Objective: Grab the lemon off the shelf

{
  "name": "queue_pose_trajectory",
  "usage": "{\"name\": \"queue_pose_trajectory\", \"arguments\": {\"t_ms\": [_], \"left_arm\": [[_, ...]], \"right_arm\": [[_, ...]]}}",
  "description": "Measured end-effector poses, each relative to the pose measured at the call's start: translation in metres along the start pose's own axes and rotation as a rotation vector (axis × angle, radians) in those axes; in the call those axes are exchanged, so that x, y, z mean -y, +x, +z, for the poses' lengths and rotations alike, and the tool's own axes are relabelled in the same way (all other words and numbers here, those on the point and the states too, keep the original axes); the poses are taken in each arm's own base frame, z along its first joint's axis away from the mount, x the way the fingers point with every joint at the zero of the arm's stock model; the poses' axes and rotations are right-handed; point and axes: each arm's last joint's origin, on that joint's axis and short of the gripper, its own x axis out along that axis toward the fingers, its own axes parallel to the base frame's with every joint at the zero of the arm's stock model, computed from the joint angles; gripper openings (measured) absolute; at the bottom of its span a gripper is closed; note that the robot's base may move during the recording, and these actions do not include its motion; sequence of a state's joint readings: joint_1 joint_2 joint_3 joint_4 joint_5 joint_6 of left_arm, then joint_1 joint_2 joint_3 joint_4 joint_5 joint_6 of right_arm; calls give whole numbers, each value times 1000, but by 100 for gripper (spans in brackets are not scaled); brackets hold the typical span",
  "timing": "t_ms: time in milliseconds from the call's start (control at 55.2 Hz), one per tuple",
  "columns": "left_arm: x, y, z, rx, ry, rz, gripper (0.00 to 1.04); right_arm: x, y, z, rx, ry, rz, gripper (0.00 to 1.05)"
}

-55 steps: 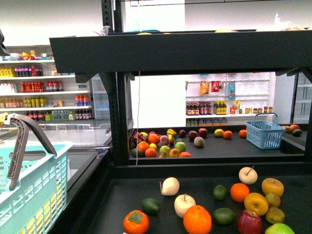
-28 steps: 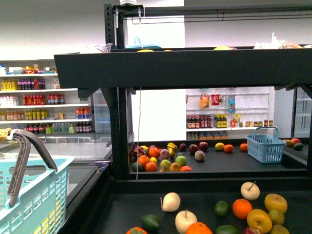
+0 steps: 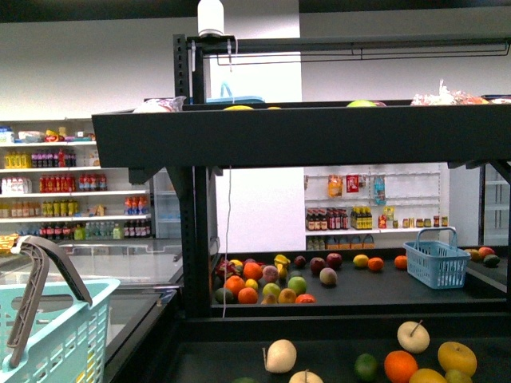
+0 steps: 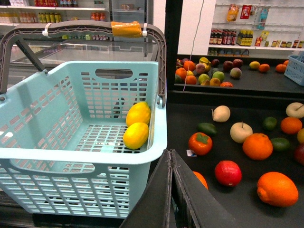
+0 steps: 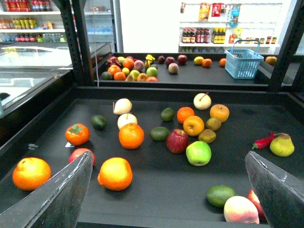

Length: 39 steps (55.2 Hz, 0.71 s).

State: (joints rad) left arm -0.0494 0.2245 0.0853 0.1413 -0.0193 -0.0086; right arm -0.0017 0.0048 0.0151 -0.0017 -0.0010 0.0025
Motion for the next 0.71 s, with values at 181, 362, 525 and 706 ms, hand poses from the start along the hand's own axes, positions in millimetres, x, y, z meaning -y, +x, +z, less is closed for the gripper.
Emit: {"name": "queue_pose_trajectory", "arguments": {"t_ms": [181, 362, 525, 706], "left_arm": [[-4, -9, -10, -26, 0, 25, 2], [-4, -13, -20, 3, 1, 26, 2], [-4, -13, -21, 2, 0, 26, 2], [-4, -13, -21, 2, 0, 26, 5]], "right_arm": [[0, 0, 0, 0, 0, 0, 97], [0, 0, 0, 0, 0, -1, 97], [0, 0, 0, 0, 0, 0, 97], [0, 0, 0, 0, 0, 0, 97]]}}
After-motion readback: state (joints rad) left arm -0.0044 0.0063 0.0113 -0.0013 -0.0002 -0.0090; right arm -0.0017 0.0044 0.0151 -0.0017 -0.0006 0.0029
